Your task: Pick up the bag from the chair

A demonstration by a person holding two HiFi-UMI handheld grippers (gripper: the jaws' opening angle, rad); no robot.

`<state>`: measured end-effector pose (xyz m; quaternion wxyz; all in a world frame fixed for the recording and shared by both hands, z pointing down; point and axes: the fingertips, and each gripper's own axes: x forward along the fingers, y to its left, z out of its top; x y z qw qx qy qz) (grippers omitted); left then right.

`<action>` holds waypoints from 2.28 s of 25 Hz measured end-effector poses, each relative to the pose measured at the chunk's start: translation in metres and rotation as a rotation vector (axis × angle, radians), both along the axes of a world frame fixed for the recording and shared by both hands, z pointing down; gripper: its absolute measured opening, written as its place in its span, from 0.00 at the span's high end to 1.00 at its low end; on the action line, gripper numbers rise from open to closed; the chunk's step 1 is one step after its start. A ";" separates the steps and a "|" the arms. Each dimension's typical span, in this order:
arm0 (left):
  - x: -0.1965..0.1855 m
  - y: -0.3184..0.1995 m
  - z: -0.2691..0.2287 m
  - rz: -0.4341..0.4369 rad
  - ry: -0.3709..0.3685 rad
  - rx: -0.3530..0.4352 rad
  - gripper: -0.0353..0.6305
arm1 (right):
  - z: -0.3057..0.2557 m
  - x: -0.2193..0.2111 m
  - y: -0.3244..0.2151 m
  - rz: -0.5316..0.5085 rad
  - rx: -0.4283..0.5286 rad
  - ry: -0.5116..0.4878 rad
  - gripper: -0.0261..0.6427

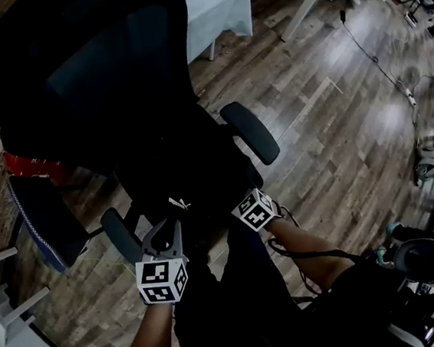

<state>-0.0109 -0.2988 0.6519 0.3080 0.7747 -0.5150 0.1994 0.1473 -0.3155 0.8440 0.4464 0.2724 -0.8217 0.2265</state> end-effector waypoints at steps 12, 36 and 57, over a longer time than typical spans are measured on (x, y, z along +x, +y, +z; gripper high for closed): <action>-0.057 0.011 -0.051 0.000 0.043 0.105 0.91 | -0.099 -0.079 0.007 0.014 0.095 -0.103 0.82; -0.124 0.000 -0.178 0.011 0.129 0.400 0.93 | -0.339 -0.081 0.014 0.196 0.404 -0.251 0.83; -0.117 0.010 -0.324 -0.105 0.132 0.663 0.93 | -0.532 -0.075 0.020 0.176 0.638 -0.486 0.83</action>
